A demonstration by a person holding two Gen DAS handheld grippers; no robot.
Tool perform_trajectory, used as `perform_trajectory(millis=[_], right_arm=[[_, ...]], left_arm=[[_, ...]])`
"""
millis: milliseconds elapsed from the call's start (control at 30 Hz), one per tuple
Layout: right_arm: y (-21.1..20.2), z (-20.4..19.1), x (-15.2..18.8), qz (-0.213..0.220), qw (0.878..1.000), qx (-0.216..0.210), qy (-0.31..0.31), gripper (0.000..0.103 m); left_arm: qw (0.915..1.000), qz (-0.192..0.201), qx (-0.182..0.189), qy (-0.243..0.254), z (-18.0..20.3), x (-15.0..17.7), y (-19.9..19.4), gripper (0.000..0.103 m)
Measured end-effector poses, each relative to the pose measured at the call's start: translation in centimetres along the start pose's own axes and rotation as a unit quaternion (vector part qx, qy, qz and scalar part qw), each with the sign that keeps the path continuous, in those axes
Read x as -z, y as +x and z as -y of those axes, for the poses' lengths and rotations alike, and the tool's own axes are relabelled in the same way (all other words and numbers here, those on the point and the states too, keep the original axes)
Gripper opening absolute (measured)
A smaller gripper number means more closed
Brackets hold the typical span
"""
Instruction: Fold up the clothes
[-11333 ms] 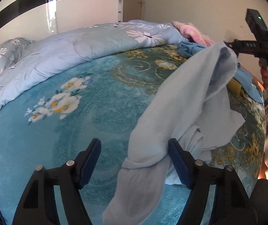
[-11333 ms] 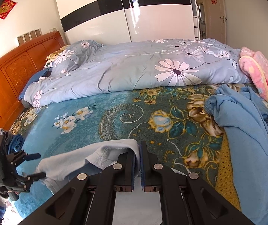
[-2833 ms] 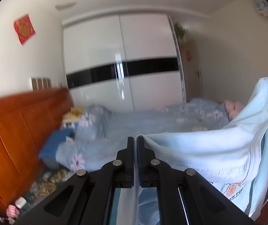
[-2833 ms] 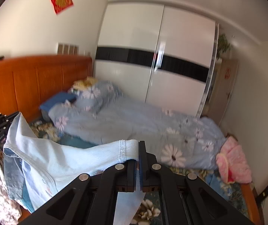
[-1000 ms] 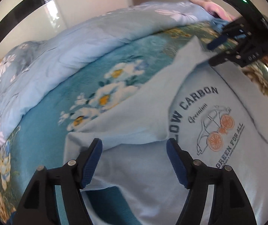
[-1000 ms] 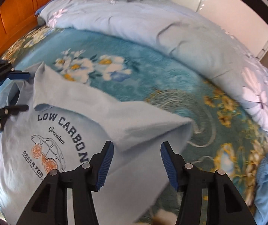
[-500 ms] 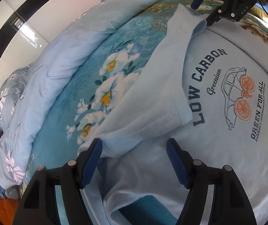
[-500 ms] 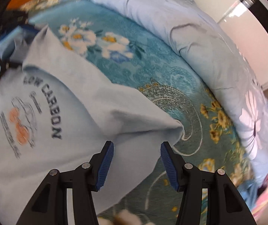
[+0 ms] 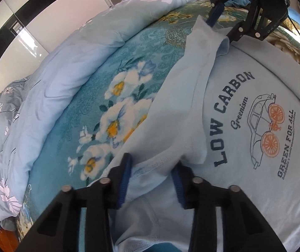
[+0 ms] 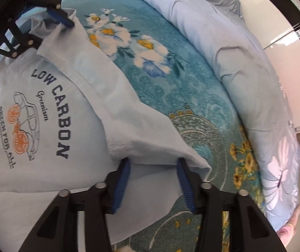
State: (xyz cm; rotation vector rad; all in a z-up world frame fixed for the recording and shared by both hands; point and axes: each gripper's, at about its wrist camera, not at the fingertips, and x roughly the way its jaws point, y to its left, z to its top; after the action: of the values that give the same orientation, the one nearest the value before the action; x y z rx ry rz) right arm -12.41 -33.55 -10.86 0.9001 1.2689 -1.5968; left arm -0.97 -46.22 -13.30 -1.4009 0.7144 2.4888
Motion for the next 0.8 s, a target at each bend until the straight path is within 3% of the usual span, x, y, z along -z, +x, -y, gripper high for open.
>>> perform_trajectory(millis=[33, 100, 167, 267, 367, 700, 800], right_arm=[[0.0, 0.0, 0.0, -0.001, 1.0, -0.008, 0.002, 0.029], [0.1, 0.0, 0.1, -0.004, 1.0, -0.023, 0.005, 0.004], [0.0, 0.4, 0.1, 0.003, 0.999, -0.036, 0.018, 0.001], [-0.7, 2.0, 0.0, 0.032, 0.996, -0.049, 0.066, 0.001], [-1.1, 5.0, -0.5, 0.067, 0.987, -0.049, 0.137, 0.001], [-0.7, 9.4, -2.4, 0.095, 0.97, -0.012, 0.223, 0.001], [-1.3, 10.1, -1.8, 0.102, 0.968, -0.012, 0.227, 0.002]], left_arm=[[1.0, 0.003, 0.006, -0.001, 0.1, -0.1, -0.1, 0.018], [0.9998, 0.01, 0.016, -0.011, -0.1, -0.2, -0.2, 0.011], [0.999, 0.019, 0.028, -0.03, -0.6, -0.3, -0.3, 0.009], [0.9924, 0.046, 0.056, -0.099, -3.0, -0.7, -0.5, 0.008], [0.985, 0.06, 0.054, -0.152, -5.4, -1.3, 0.0, 0.007], [0.9679, 0.032, 0.026, -0.248, -9.8, -3.5, 5.5, 0.007], [0.9635, 0.003, 0.022, -0.267, -9.9, -3.6, 7.1, 0.008]])
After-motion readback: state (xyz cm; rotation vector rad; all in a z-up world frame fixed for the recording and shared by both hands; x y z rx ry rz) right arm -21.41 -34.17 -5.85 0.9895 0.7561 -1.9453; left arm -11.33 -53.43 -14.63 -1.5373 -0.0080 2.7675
